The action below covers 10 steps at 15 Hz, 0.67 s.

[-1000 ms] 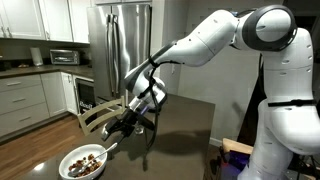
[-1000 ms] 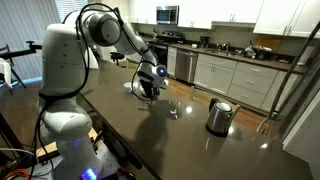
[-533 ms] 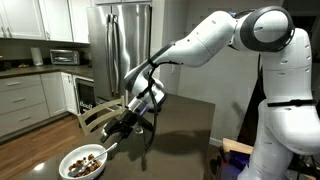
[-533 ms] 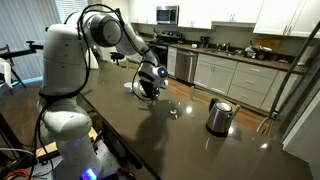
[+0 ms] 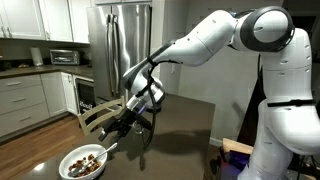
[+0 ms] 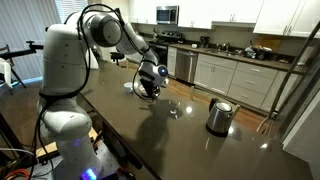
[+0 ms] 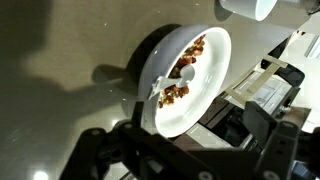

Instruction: Use the spoon to transfer contents from the white bowl into the glass cup then put the spoon in the bowl

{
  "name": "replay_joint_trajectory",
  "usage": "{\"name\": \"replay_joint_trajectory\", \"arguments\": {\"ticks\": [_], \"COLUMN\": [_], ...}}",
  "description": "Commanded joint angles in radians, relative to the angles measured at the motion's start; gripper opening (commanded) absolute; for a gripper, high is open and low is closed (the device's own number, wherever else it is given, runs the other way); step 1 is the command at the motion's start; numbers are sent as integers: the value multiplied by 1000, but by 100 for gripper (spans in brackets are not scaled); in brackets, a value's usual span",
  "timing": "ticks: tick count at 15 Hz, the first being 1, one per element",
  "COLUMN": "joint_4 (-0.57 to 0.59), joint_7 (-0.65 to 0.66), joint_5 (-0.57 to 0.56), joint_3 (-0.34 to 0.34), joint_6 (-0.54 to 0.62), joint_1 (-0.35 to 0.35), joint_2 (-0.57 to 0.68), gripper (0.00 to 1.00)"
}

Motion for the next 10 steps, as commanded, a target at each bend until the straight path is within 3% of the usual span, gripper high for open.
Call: {"name": "replay_joint_trajectory", "arguments": {"ticks": [1,5,10], "joint_4": [6,0,8], "joint_7": [-22,0,24], "joint_5": [102,67,149], "joint_3": [19,7,13], "joint_6": [-2,1,26], "joint_1": [-20,-5,1], "joint_2": [4,-1,22], "gripper": [100,100,100]}}
